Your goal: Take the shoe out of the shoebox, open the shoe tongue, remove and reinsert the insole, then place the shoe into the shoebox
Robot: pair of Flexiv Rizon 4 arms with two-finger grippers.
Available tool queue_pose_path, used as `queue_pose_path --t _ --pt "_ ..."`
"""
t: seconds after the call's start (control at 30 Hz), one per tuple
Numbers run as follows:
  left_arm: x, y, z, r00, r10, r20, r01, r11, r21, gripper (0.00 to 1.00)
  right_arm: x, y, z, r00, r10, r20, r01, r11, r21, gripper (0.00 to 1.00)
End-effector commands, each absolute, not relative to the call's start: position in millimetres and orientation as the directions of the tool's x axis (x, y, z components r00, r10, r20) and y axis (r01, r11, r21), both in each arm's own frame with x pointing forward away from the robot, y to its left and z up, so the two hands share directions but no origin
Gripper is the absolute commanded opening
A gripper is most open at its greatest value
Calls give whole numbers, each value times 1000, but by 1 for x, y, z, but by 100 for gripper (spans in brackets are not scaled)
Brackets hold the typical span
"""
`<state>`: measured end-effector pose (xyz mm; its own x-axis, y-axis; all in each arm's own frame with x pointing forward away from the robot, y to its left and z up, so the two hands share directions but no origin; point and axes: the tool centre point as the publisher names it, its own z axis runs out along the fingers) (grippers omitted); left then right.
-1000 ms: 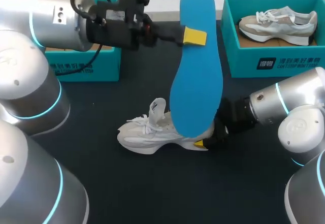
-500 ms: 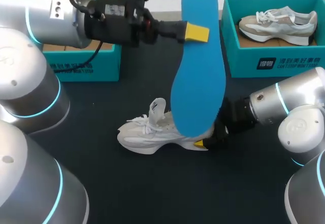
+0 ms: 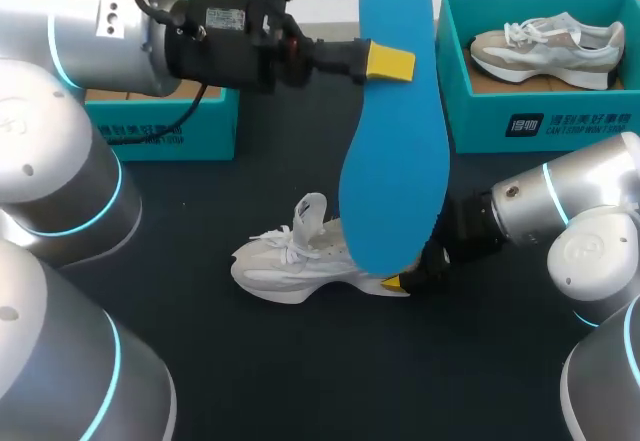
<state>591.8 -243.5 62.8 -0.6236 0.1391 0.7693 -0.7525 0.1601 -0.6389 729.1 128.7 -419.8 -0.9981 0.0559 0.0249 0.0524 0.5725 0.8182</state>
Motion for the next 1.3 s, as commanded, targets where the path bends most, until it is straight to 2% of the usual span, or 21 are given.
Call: queue_pose_path --t 0.03,0.3,0.33,0.37,0.4,0.43,0.73,1.3 --pt "588 -245 59 -623 140 769 -755 148 -639 0 728 130 -419 -998 58 24 53 576 816 0" --pt "588 -245 59 -623 140 769 -755 148 -639 0 728 130 -419 -998 58 24 53 576 816 0" --pt "588 -245 59 -623 140 769 -755 148 -639 0 728 130 -419 -998 58 24 53 576 816 14" --pt "588 -245 59 -623 140 769 -755 148 -639 0 728 130 -419 -998 58 24 53 576 816 41" --pt "588 -245 59 -623 140 769 -755 148 -639 0 728 130 -419 -998 58 24 53 576 816 84" --pt "588 -245 59 -623 140 769 -755 148 -639 0 728 130 -419 -998 58 24 53 576 816 100" --pt "588 -245 59 -623 140 769 -755 148 -639 0 731 130 -411 -998 64 8 43 562 826 100" --pt "588 -245 59 -623 140 769 -755 148 -639 0 724 110 -406 -985 171 -2 95 557 825 100"
